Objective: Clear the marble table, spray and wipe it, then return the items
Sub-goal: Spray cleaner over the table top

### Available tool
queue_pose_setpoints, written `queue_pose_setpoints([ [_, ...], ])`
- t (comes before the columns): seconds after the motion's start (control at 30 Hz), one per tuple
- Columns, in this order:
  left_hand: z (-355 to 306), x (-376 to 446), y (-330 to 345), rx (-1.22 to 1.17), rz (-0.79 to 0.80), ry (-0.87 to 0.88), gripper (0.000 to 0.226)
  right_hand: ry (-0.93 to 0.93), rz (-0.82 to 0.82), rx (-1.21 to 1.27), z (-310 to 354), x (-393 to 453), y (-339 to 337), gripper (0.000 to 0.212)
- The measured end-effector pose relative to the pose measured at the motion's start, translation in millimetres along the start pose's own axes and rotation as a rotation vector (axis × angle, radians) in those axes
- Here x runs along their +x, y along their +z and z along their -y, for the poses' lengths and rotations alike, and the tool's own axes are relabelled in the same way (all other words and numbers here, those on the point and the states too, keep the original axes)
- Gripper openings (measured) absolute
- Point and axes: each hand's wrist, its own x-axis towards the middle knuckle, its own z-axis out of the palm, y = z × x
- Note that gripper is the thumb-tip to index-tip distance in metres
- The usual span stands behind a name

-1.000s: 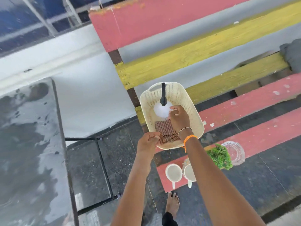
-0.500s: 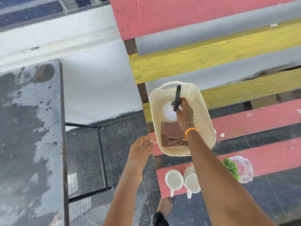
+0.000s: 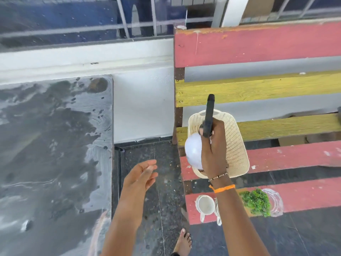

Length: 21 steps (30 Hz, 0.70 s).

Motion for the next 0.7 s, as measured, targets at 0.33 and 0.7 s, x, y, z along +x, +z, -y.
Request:
queue_pose_setpoints([
  [0.33,-43,-99,-184,-0.149,-0.140,0.191,0.030,0.003,0.255,0.224,181,-140,112,0.014],
  [0.7,-49,-199,-420,-0.326,-0.505,0.366,0.023,0.123,0.654,0.435,319,-270,271,0.016],
])
